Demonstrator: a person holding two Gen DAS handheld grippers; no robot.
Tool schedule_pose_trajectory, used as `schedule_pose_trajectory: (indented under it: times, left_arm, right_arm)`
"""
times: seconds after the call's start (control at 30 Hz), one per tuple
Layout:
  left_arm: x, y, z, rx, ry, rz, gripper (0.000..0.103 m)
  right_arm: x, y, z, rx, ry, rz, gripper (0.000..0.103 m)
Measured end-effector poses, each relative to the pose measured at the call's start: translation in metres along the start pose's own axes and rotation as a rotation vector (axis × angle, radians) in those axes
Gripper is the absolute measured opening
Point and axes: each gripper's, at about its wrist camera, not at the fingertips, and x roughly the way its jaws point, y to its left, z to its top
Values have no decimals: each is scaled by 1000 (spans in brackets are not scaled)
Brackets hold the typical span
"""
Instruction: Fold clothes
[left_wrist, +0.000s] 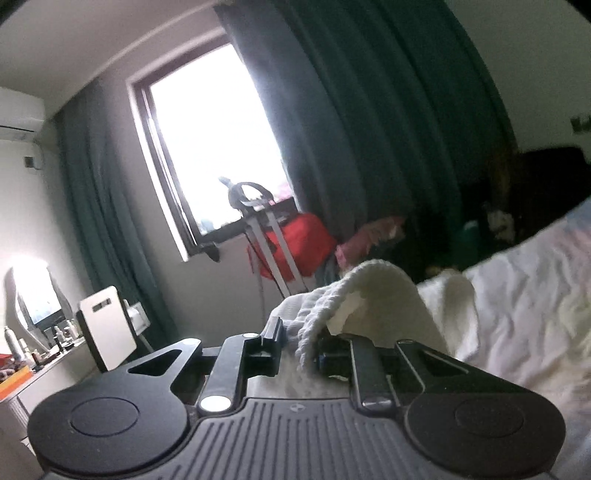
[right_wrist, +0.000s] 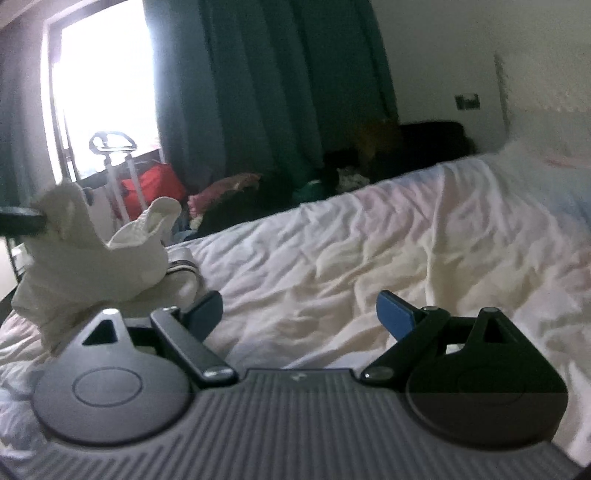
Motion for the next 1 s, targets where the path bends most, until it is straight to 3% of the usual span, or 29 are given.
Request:
schedule_pose_trajectory:
  times: [0.2, 0.4, 0.53, 0.63, 0.8, 1.0]
  left_arm:
    - [-89, 67, -3, -74, -39, -43, 18]
    - [-157, 140, -41, -244, -26, -90, 17]
    - [-156, 173, -78, -304, 34, -62, 16]
    - [-143, 198, -103, -394, 88, -51, 15]
    - [-139, 234, -138, -475, 113, -56, 16]
    - [-129, 246, -167, -575, 186, -45, 16]
  right_arm:
    - [-30, 11, 8, -100, 3, 70, 92]
    - [-80, 10, 24, -53, 24, 195, 92]
    - [-96, 16, 16, -6, 163, 390, 92]
    - [-91, 31, -1, -33, 299, 483, 92]
    - [-85, 68, -32, -169, 419, 548, 92]
    - [-70, 101, -61, -313, 449, 527, 91]
